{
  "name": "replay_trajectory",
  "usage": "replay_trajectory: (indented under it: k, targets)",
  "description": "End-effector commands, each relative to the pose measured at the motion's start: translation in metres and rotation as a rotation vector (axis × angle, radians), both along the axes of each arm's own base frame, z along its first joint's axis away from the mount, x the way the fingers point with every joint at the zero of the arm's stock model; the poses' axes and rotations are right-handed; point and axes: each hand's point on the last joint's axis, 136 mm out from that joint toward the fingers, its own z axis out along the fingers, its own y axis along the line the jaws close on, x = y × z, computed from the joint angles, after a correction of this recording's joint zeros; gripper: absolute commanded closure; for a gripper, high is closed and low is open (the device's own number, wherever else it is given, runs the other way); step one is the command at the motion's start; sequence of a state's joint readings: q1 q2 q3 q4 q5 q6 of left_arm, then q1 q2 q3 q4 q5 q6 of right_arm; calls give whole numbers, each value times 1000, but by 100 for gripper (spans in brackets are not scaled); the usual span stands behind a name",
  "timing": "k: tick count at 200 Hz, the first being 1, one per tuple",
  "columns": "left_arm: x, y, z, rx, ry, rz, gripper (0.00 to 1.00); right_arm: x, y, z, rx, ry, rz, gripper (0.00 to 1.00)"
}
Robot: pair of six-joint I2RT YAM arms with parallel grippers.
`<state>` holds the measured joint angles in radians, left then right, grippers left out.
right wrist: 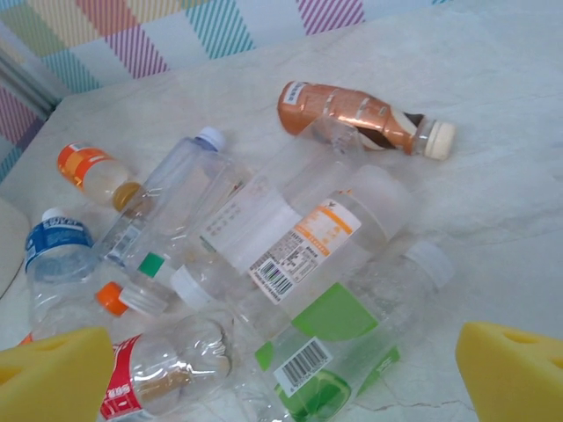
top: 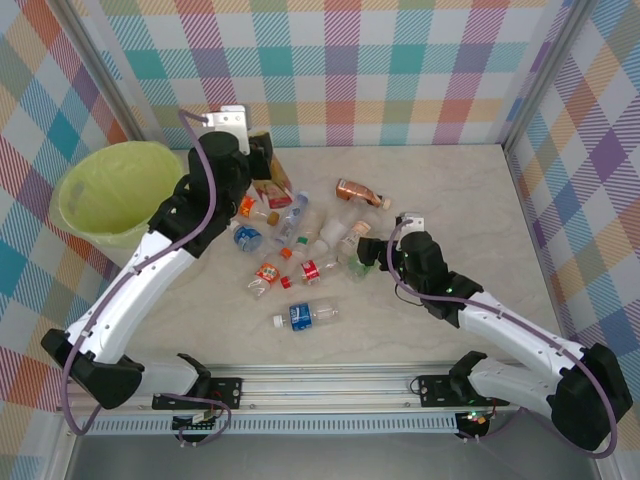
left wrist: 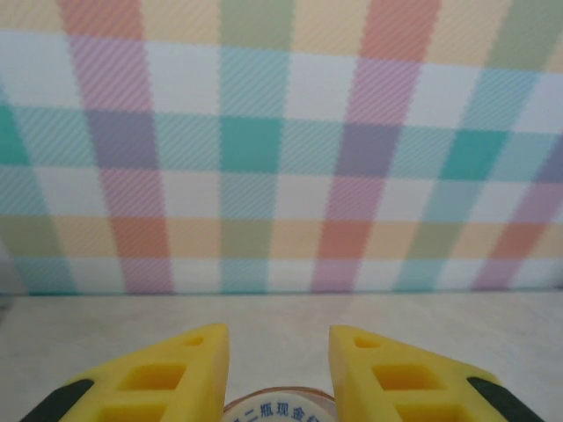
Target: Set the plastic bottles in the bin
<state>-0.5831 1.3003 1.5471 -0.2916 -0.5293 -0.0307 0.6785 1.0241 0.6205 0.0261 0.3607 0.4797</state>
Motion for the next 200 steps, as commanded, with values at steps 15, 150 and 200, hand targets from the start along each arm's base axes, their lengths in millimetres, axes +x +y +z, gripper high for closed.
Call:
replay_trajectory:
  k: [15, 150, 200]
  targets:
    - [-12, 87, 67, 83, -206, 367, 100, 5, -6, 7, 15, -32, -53, 0]
    - [-54, 280, -14, -108, -103, 1005, 100, 5, 0, -7, -24, 15, -20, 0]
    - [-45, 281, -82, -227, 10, 998, 95, 2, 0, -9, -32, 21, -8, 0]
